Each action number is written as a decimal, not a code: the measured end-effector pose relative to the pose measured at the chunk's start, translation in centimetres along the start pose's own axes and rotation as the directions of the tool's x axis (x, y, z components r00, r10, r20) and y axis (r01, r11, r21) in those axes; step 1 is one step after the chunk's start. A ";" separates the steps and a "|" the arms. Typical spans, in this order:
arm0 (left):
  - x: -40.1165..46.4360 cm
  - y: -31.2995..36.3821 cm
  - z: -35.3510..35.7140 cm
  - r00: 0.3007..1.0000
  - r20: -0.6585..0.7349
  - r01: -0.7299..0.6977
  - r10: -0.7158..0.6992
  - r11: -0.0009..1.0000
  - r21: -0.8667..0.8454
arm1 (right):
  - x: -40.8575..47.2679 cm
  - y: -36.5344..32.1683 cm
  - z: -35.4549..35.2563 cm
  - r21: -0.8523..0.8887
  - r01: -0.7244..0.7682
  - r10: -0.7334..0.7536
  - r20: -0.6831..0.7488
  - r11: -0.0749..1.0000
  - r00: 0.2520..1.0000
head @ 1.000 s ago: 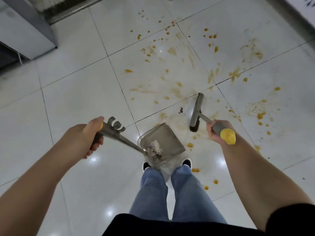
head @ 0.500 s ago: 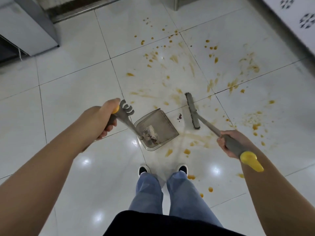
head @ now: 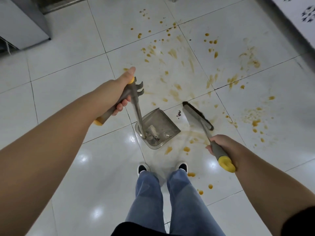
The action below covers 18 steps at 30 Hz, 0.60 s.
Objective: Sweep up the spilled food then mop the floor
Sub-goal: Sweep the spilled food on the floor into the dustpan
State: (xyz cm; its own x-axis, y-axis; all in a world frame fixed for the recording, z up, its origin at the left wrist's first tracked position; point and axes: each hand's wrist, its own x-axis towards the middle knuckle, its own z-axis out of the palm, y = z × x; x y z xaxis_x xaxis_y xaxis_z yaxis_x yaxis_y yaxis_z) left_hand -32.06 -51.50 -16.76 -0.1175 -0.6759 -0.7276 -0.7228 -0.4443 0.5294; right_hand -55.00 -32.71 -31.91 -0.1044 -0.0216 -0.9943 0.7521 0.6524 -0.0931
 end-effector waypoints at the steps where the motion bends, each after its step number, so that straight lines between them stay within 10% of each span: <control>1: 0.2 0.1 0.0 1.000 0.000 -0.003 0.003 1.000 0.011 | 0.0 0.0 0.1 0.009 -0.018 0.018 -0.001 1.000 1.000; 9: 1.2 0.0 -0.5 0.999 -0.043 -0.014 0.017 0.998 0.064 | 1.0 2.5 2.2 -0.221 -0.090 0.066 -0.113 0.971 0.991; 18: 1.3 -1.3 -0.6 0.997 -0.080 0.015 -0.012 0.999 0.043 | -1.9 5.0 4.6 -0.815 0.031 -0.050 0.002 0.579 0.999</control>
State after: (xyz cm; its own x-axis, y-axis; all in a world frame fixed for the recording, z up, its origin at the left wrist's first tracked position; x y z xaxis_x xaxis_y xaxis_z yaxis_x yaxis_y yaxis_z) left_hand -30.82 -52.15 -18.10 -0.0538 -0.7156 -0.6964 -0.7534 -0.4286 0.4987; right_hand -48.02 -32.88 -30.69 -0.1407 -0.0560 -0.9885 -0.0985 0.9942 -0.0423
